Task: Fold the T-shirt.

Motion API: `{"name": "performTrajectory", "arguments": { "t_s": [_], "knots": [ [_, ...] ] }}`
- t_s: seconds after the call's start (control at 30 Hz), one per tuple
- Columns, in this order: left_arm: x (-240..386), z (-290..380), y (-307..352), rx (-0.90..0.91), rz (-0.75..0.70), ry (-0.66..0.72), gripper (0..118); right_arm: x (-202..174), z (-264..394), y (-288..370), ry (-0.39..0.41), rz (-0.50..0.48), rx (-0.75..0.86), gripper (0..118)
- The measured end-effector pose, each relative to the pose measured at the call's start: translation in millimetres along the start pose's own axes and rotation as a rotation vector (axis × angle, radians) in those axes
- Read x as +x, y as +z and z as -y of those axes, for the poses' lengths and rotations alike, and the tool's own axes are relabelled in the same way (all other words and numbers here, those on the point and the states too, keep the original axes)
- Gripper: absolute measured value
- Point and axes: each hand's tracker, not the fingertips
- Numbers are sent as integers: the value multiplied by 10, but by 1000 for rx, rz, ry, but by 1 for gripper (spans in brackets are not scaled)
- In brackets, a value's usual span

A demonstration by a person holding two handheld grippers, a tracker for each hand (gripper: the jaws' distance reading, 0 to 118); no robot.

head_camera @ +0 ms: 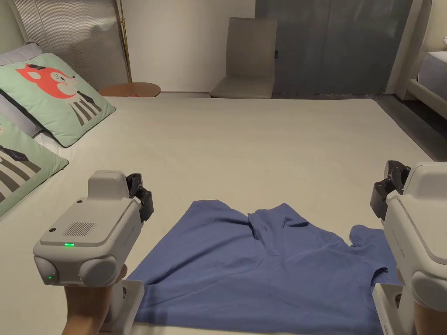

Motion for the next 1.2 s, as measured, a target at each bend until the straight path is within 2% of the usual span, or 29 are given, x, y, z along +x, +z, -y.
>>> {"name": "performTrajectory", "arguments": {
  "t_s": [0.1, 0.23, 0.3, 0.37, 0.4, 0.43, 0.47, 0.5, 0.77, 0.83, 0.9, 1.0, 1.03, 1.07, 1.13, 1.2],
  "knots": [
    [-198, 131, -65, -111, 11, 7, 0, -6, 20, -13, -2, -13, -7, 1],
    [-473, 372, -85, -226, -46, -1, 0, -45, 56, -34, 5, -29, -18, 1],
    [-586, 476, -38, -303, -67, 9, 7, -68, 79, -53, 9, -37, -25, 1],
    [-744, 608, -32, -381, -92, 52, 40, -95, 105, -75, 6, -49, -37, 1],
    [-795, 652, -10, -395, -103, 75, 61, -109, 117, -87, 6, -52, -40, 1],
    [-858, 707, -7, -438, -104, 96, 87, -128, 129, -99, 8, -53, -44, 1],
    [-919, 764, -9, -476, -107, 121, 101, -145, 141, -110, 11, -56, -48, 1],
    [-963, 820, -16, -505, -107, 136, 106, -164, 142, -103, 12, -61, -51, 1],
    [-1050, 1261, -7, -640, -119, 132, 105, -253, 183, -123, 23, -85, -78, 1],
    [-1062, 1398, -66, -668, -116, 137, 99, -258, 196, -126, 22, -88, -86, 1],
    [-1035, 1503, -126, -697, -130, 121, 86, -250, 211, -126, 20, -90, -94, 1],
    [-984, 1616, -133, -709, -100, 111, 33, -221, 234, -114, 18, -83, -102, 1],
    [-956, 1592, -107, -685, -60, 143, 7, -199, 245, -108, 16, -81, -104, 1],
    [-907, 1583, -78, -662, -65, 148, 3, -176, 255, -108, 15, -80, -108, 1],
    [-823, 1524, -86, -635, -91, 63, 3, -138, 284, -127, 18, -71, -116, 1],
    [-742, 1451, -46, -606, -79, 38, 3, -81, 324, -170, 16, -62, -135, 1]
  ]
}}
